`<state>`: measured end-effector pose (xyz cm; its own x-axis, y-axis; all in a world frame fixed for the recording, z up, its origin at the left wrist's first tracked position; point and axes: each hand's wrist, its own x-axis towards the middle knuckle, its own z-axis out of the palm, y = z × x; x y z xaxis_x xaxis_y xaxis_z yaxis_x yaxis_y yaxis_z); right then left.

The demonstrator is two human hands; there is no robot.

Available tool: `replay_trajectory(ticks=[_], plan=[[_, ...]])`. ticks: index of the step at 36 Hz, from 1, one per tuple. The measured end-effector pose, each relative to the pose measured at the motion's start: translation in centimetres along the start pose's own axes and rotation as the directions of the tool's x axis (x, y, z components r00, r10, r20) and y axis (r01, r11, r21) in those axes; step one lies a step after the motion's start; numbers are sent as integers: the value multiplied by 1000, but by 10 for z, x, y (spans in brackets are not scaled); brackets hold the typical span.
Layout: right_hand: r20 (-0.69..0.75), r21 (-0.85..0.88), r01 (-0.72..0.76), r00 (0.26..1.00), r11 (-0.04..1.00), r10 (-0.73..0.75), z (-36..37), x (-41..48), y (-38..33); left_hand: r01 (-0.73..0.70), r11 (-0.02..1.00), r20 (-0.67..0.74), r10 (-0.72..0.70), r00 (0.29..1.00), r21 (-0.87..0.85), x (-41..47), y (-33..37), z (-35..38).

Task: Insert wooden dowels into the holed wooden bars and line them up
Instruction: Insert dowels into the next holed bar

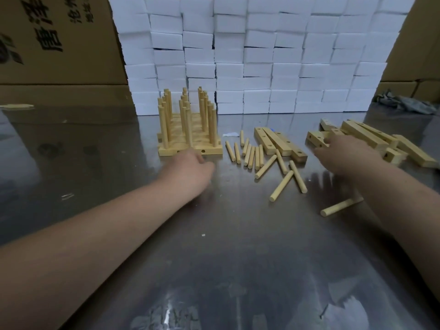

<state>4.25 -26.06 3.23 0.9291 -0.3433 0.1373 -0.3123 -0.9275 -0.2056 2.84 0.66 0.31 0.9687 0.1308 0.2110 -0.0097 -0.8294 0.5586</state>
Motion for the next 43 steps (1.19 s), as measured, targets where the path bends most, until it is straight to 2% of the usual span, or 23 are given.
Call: replay_trajectory(ticks=[3,7,12,17,20,23,26,29,32,34,36,38,39,41,43], plan=[[6,-2,41,999,999,-41,6,2,1,-76,994,70,82,994,-77,-17,21,13],[-154,1,5,988,1000,-4,2,2,2,-143,985,48,148,988,-97,-29,31,25],[-49,-35,-49,998,998,47,3,3,4,-158,967,16,164,986,-202,-30,22,20],[-157,0,-49,986,999,48,4,4,3,-168,945,7,177,984,-281,-30,12,14],[-264,120,-50,961,992,80,-1,1,3,-147,928,-4,155,988,-342,-30,11,12],[-423,230,59,905,971,46,-13,-7,-3,-166,907,2,180,984,-386,-31,12,10],[-595,255,283,800,925,-81,-25,-26,-15,-183,860,2,210,978,-477,-35,16,8],[-685,228,537,681,813,-258,-26,-57,-35,-143,745,39,221,974,-652,-36,20,6],[-622,236,722,626,650,-470,-10,-88,-60,29,534,175,226,958,-845,-38,26,5],[-482,299,768,634,566,-604,2,-100,-72,171,361,259,211,942,-917,-38,28,3],[-326,385,780,614,493,-719,7,-105,-76,221,286,275,162,948,-932,-37,27,1],[-222,444,778,576,444,-787,7,-105,-75,147,365,196,103,975,-920,-35,25,1],[-210,462,768,581,444,-787,6,-104,-73,103,414,155,94,983,-904,-35,24,2],[-264,490,716,666,497,-698,3,-98,-68,66,472,119,83,989,-879,-36,24,2],[-318,465,645,761,606,-566,-3,-84,-59,72,490,117,61,991,-869,-36,23,3]])
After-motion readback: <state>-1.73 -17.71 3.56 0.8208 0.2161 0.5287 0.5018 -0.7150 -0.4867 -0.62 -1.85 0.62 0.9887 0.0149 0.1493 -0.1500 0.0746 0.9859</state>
